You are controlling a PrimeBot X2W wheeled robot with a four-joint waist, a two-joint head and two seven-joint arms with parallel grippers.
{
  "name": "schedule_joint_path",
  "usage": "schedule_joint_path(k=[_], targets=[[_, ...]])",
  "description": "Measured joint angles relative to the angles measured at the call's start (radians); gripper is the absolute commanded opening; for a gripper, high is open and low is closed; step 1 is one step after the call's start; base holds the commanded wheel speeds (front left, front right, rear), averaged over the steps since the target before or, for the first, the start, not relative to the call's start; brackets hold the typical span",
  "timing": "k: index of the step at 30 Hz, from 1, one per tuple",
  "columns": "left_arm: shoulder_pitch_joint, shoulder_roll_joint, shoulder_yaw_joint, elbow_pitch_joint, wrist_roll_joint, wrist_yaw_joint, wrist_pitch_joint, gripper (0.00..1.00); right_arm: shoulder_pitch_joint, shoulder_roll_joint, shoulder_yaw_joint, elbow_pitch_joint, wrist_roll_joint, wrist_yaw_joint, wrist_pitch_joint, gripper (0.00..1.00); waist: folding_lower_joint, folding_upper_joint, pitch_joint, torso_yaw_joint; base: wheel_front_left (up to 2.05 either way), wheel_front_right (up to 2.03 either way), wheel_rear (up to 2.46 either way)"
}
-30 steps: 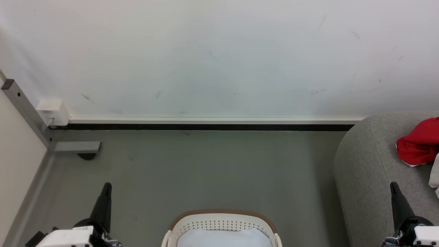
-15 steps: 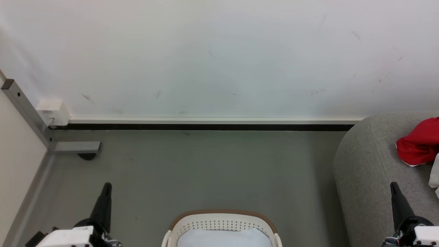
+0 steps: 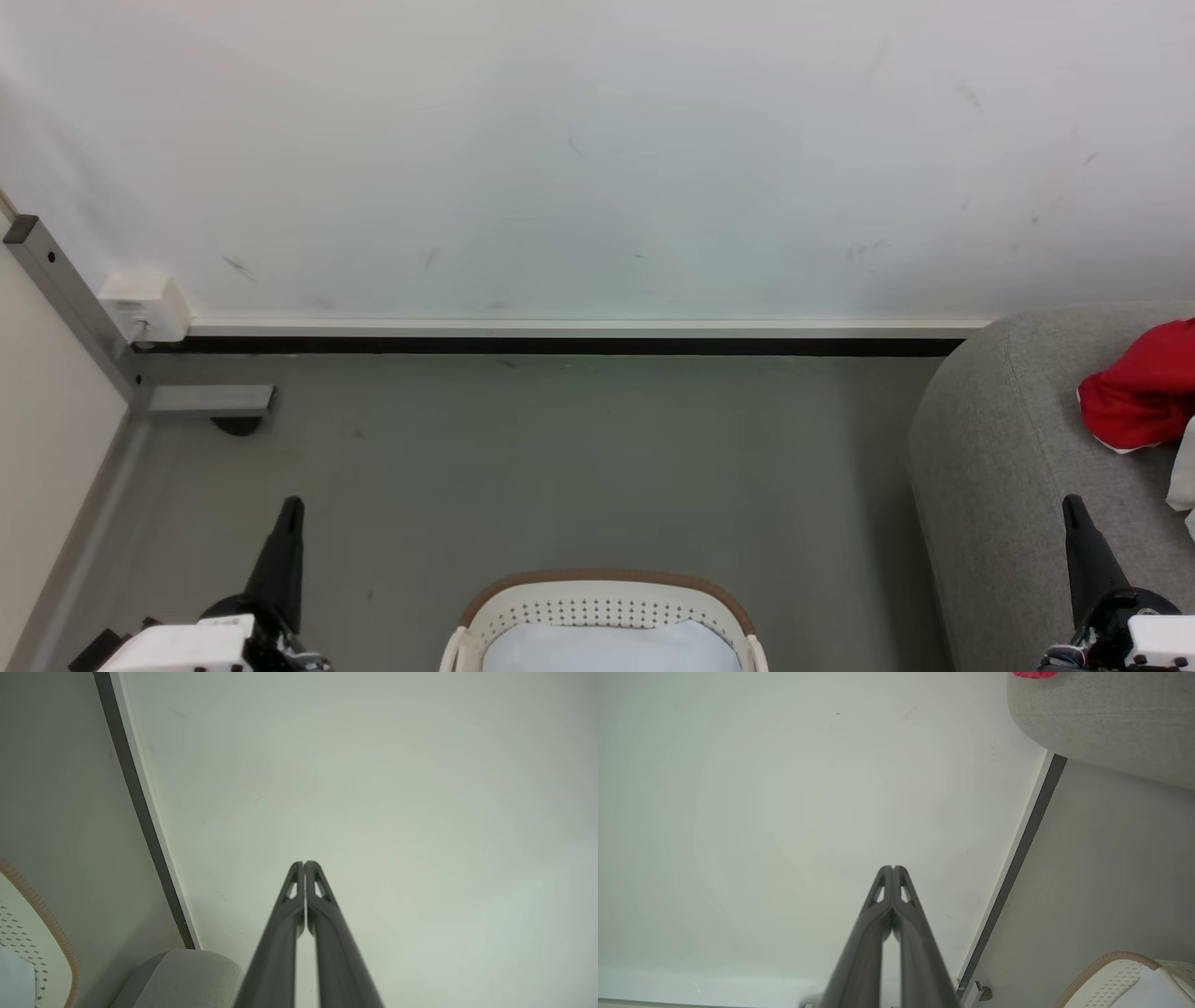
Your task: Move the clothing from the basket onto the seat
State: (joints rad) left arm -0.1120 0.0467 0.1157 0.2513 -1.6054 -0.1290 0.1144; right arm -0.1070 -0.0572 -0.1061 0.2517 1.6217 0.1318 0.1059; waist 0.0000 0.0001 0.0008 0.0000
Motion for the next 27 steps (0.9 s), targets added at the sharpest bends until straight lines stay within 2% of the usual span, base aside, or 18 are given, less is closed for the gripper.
schedule_joint_path(k=[27], targets=[[0.0,0.0,0.0,0.0,0.0,0.0,0.0,0.0,-0.001,0.001,-0.002,0.0,-0.001,0.0,0.003,0.0,0.0,0.0,0.0,0.0,0.0,0.0,0.0]])
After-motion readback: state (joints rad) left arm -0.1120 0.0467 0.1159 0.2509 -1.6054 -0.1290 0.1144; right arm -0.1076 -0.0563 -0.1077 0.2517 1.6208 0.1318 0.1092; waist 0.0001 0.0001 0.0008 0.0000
